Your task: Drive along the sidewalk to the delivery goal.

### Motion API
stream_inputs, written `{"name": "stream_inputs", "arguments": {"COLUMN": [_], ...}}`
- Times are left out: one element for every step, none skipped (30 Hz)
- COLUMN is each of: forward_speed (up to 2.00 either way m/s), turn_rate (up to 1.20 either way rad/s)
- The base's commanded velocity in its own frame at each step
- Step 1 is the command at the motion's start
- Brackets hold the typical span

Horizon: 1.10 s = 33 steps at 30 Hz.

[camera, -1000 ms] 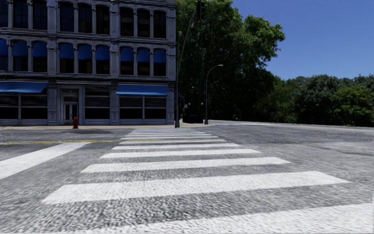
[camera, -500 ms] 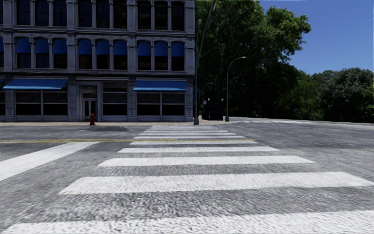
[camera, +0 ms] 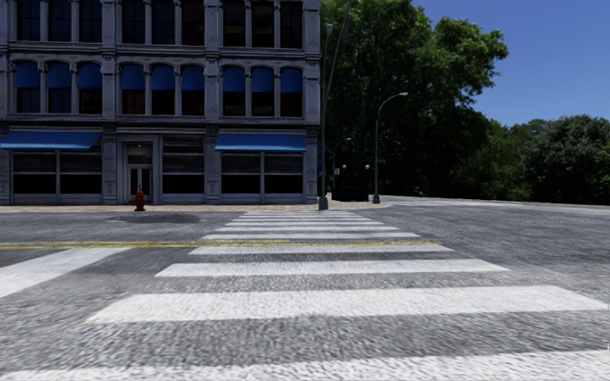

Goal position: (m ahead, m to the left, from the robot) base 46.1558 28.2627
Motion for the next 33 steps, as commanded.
{"name": "stream_inputs", "arguments": {"forward_speed": [2.00,2.00,2.00,2.00,2.00,2.00,2.00,2.00,2.00,2.00,2.00,2.00,2.00,2.00,2.00,2.00,2.00,2.00,2.00,2.00,2.00,2.00,2.00,2.00,2.00,2.00,2.00,2.00,2.00,2.00,2.00,2.00,2.00], "turn_rate": [0.30,0.30,0.30,0.29,0.17,0.17,0.00,0.00,0.00,0.00,0.00,0.00,0.00,0.00,0.00,0.00,0.00,0.00,0.00,0.00,0.00,0.00,0.00,0.10,0.24,0.27,0.27,0.24,0.08,0.08,0.00,0.00,0.00]}}
